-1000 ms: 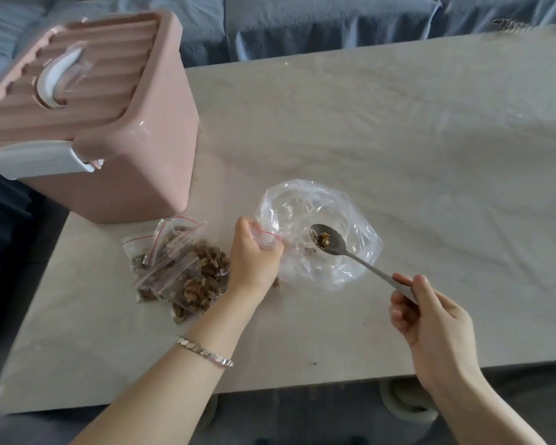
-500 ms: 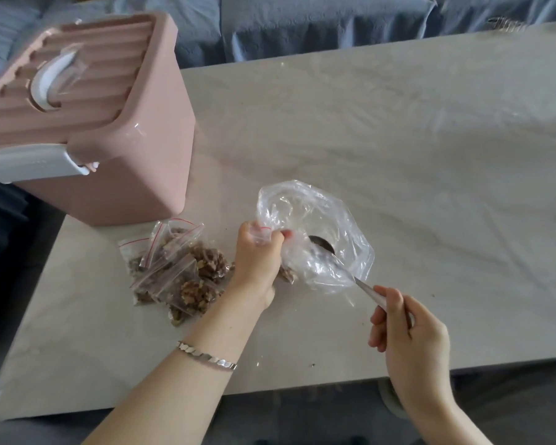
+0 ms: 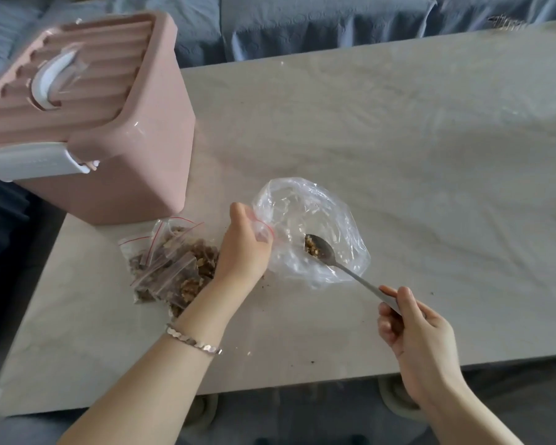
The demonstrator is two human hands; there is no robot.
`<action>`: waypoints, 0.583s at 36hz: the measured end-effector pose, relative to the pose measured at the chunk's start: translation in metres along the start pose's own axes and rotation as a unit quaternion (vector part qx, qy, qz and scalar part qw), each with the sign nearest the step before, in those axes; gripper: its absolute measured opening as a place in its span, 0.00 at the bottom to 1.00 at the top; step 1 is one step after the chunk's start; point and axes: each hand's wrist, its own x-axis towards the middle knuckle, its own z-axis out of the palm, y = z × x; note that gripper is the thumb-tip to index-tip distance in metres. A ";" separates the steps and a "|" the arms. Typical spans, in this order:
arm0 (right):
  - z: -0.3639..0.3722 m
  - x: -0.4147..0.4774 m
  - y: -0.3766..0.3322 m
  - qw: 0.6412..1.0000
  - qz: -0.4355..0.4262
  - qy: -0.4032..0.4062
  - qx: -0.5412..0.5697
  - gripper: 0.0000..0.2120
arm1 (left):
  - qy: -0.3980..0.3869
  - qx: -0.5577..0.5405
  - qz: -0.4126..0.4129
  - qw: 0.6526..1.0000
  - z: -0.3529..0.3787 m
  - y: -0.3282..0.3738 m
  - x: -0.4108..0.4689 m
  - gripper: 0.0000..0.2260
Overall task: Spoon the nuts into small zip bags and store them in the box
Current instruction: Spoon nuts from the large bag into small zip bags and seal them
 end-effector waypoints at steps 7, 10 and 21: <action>-0.001 0.000 -0.003 0.999 -0.040 0.004 -0.029 0.14 | 0.121 0.029 0.083 0.989 -0.014 -0.002 -0.022 0.16; 0.001 -0.001 -0.003 0.998 -0.046 0.006 -0.038 0.14 | 0.129 0.000 0.074 0.989 -0.017 -0.001 -0.045 0.19; -0.006 -0.015 -0.012 0.993 -0.090 -0.009 -0.073 0.14 | 0.070 0.003 -0.032 0.997 -0.012 -0.005 -0.048 0.09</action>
